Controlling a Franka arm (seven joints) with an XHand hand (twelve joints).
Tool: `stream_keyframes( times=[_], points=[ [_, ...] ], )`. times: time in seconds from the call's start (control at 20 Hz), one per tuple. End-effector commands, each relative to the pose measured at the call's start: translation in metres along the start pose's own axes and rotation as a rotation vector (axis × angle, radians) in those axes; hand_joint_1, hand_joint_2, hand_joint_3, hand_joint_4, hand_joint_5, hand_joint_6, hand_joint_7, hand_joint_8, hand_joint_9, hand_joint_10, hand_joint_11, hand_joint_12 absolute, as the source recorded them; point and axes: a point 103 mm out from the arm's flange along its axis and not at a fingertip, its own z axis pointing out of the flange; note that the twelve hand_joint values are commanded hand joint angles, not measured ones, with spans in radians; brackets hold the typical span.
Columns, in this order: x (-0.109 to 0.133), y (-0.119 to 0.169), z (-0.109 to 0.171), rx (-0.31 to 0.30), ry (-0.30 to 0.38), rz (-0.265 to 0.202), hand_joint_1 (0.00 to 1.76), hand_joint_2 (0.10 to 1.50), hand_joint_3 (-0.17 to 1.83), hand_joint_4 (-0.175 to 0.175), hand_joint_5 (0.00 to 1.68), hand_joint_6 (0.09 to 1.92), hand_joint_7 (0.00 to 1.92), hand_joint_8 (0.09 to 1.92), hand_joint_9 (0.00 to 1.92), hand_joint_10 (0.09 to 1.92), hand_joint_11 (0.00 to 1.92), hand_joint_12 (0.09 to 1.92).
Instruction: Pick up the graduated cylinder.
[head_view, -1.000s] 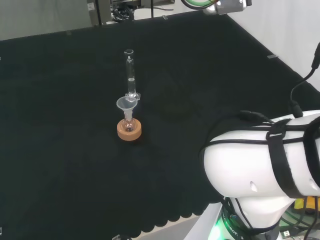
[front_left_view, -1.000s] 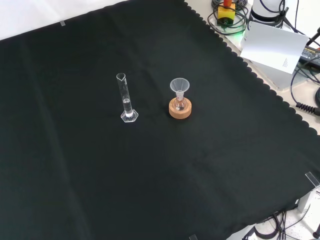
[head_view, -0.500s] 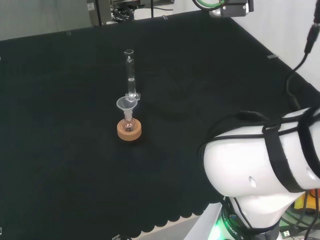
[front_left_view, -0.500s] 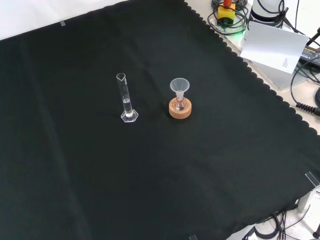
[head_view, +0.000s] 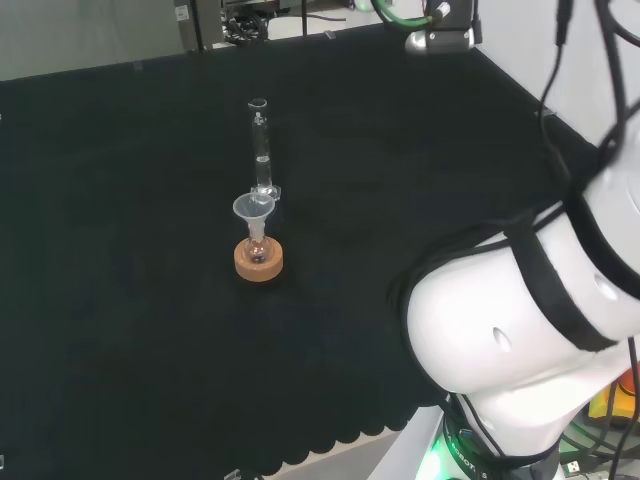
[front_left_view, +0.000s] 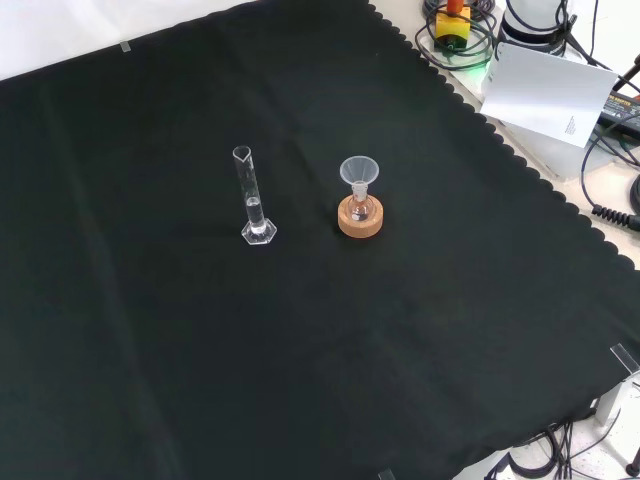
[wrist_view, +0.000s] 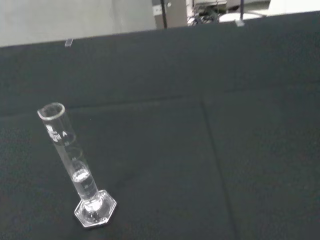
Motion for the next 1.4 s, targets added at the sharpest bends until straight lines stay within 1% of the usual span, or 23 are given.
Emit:
stream_keyframes(
  times=[0.05, 0.2, 0.35, 0.4, 0.65, 0.8, 1.1, 1.2, 1.25, 1.35, 1.4],
  points=[
    [-0.010, 0.066, 0.046, -0.013, 0.052, -0.071, 0.17, 1.21, 0.27, -0.016, 0.28, 0.09, 0.15, 0.57, 0.31, 0.63, 0.13, 1.36],
    [-0.006, 0.073, 0.063, -0.006, 0.076, -0.088, 0.17, 1.20, 0.27, -0.016, 0.28, 0.09, 0.15, 0.58, 0.31, 0.63, 0.13, 1.36],
    [0.000, 0.078, 0.078, -0.006, 0.096, -0.123, 0.20, 1.17, 0.26, -0.016, 0.29, 0.09, 0.19, 0.59, 0.34, 0.63, 0.13, 1.36],
    [0.003, 0.079, 0.084, -0.001, 0.107, -0.135, 0.22, 1.15, 0.25, -0.017, 0.29, 0.09, 0.21, 0.60, 0.36, 0.64, 0.13, 1.37],
    [0.013, 0.083, 0.118, 0.028, 0.165, -0.165, 0.27, 1.08, 0.24, -0.017, 0.29, 0.09, 0.24, 0.61, 0.40, 0.63, 0.16, 1.37],
    [0.018, 0.086, 0.138, 0.057, 0.204, -0.173, 0.28, 1.07, 0.24, -0.016, 0.29, 0.09, 0.24, 0.61, 0.41, 0.63, 0.17, 1.37],
    [0.030, 0.088, 0.173, 0.112, 0.239, -0.174, 0.28, 1.06, 0.24, -0.012, 0.28, 0.09, 0.18, 0.59, 0.38, 0.61, 0.17, 1.37],
    [0.032, 0.087, 0.181, 0.114, 0.250, -0.175, 0.28, 1.05, 0.24, -0.011, 0.28, 0.09, 0.18, 0.59, 0.38, 0.61, 0.17, 1.37],
    [0.032, 0.086, 0.184, 0.104, 0.263, -0.174, 0.28, 1.05, 0.25, -0.011, 0.28, 0.09, 0.18, 0.59, 0.38, 0.61, 0.17, 1.37],
    [0.031, 0.085, 0.189, 0.091, 0.308, -0.178, 0.29, 1.04, 0.25, -0.009, 0.28, 0.09, 0.21, 0.61, 0.39, 0.62, 0.17, 1.37],
    [0.031, 0.084, 0.192, 0.089, 0.327, -0.188, 0.30, 1.03, 0.24, -0.008, 0.29, 0.09, 0.23, 0.61, 0.39, 0.62, 0.17, 1.37]
  ],
)
